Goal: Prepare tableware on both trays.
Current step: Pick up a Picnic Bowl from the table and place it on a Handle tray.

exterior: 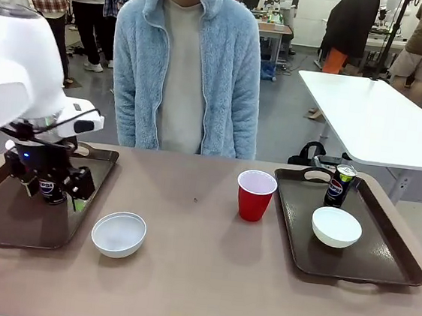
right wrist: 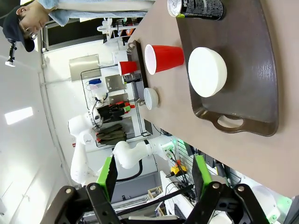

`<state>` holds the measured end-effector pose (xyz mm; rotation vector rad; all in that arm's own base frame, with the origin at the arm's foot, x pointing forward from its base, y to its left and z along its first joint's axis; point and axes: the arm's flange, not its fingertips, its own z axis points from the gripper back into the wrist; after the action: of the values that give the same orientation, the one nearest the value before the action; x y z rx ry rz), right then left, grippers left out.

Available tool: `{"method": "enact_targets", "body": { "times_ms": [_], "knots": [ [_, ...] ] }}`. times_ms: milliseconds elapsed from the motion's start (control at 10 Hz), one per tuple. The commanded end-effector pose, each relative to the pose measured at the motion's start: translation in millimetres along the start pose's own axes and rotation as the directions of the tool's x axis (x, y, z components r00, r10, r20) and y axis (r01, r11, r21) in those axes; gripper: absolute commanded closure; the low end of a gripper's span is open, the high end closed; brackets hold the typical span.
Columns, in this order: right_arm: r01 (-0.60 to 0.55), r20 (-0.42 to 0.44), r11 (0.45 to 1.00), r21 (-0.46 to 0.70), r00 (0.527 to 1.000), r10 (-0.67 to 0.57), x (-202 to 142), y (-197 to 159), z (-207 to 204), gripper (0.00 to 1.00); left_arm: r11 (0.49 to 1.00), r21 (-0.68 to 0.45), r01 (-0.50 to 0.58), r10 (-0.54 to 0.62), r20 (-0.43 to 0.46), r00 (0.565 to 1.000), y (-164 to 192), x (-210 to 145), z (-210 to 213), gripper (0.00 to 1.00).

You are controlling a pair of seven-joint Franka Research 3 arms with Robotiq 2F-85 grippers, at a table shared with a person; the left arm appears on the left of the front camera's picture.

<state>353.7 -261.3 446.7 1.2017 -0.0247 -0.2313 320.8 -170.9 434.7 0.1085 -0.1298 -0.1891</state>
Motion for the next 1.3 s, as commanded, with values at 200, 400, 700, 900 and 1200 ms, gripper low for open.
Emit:
{"method": "enact_targets", "body": {
  "times_ms": [200, 400, 700, 900, 1200],
  "knots": [
    [0.018, -0.003, 1.0, 0.003, 1.0, -0.018, -1.2, 0.3, 1.6, 0.15, 0.994, -0.095, 0.063, -0.064, -0.007, 0.998, -18.3, 11.5, -25.8, 0.0],
    [0.018, -0.003, 1.0, 0.003, 1.0, -0.018, -1.2, 0.3, 1.6, 0.15, 0.984, -0.148, 0.101, -0.105, -0.021, 0.994, -21.9, 13.6, -44.7, 0.0],
    [0.018, -0.003, 1.0, 0.003, 1.0, -0.018, -1.2, 0.3, 1.6, 0.15, 0.978, -0.178, 0.113, -0.123, -0.048, 0.991, -28.9, 14.9, -68.4, 0.0],
    [0.018, -0.003, 1.0, 0.003, 1.0, -0.018, -1.2, 0.3, 1.6, 0.15, 0.973, -0.196, 0.119, -0.131, -0.05, 0.99, -31.0, 18.9, -82.2, 0.0],
    [0.018, -0.003, 1.0, 0.003, 1.0, -0.018, -1.2, 0.3, 1.6, 0.15, 0.964, -0.22, 0.153, -0.164, -0.036, 0.986, -35.5, 25.4, -101.9, 0.0]
  ]
}}
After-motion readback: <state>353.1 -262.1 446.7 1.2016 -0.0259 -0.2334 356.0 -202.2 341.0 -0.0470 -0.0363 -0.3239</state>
